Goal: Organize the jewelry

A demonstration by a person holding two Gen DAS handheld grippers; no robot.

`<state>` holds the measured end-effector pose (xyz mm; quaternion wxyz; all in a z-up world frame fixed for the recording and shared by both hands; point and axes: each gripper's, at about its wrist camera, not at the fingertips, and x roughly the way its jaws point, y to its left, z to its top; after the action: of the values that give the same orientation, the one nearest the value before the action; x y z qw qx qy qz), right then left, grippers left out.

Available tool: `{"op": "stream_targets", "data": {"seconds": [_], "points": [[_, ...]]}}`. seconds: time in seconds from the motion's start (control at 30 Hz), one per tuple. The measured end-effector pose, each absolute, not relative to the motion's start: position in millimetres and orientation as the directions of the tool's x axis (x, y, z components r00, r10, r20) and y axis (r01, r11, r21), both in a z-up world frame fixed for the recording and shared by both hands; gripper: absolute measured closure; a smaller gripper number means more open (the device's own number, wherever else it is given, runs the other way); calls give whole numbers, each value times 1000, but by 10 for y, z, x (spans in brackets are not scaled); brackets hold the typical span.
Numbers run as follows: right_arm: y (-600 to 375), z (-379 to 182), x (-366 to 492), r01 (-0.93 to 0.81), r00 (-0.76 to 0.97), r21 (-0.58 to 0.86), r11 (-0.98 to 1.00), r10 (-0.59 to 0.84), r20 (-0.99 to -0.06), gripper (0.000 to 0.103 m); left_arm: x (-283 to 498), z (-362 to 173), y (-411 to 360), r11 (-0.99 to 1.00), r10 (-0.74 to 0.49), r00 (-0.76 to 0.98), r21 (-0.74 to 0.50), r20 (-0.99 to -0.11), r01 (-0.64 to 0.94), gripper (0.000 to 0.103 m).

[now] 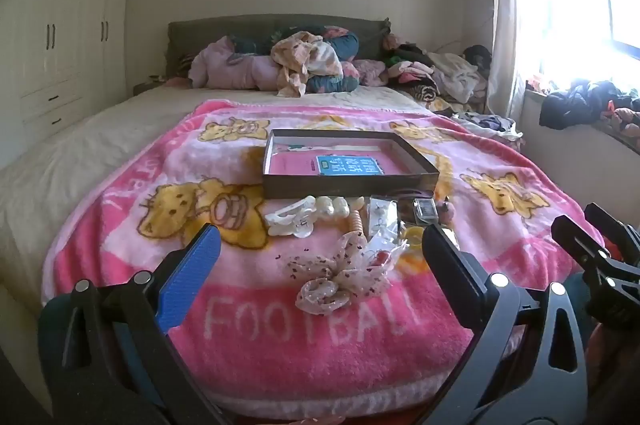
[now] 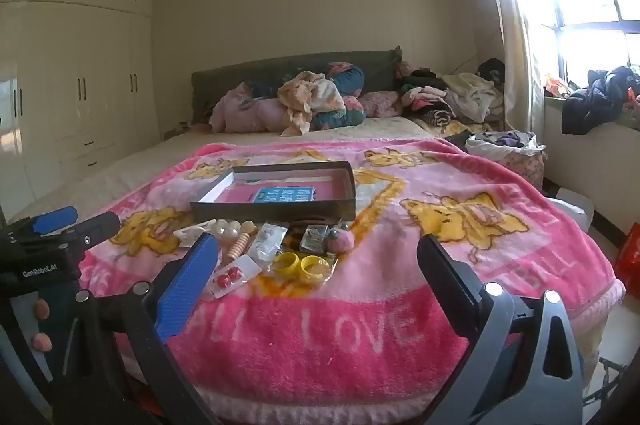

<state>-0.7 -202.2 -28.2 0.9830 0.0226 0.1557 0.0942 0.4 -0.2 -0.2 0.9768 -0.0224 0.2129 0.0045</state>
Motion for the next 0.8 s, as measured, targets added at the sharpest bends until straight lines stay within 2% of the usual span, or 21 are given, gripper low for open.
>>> {"op": "stream_targets", "data": {"seconds": [0.8], "points": [[-2004,-274,4,-187,932,67,980,199,-304,6,33,-10,-43,999,0,905,-37,-426,-18,11]]}}
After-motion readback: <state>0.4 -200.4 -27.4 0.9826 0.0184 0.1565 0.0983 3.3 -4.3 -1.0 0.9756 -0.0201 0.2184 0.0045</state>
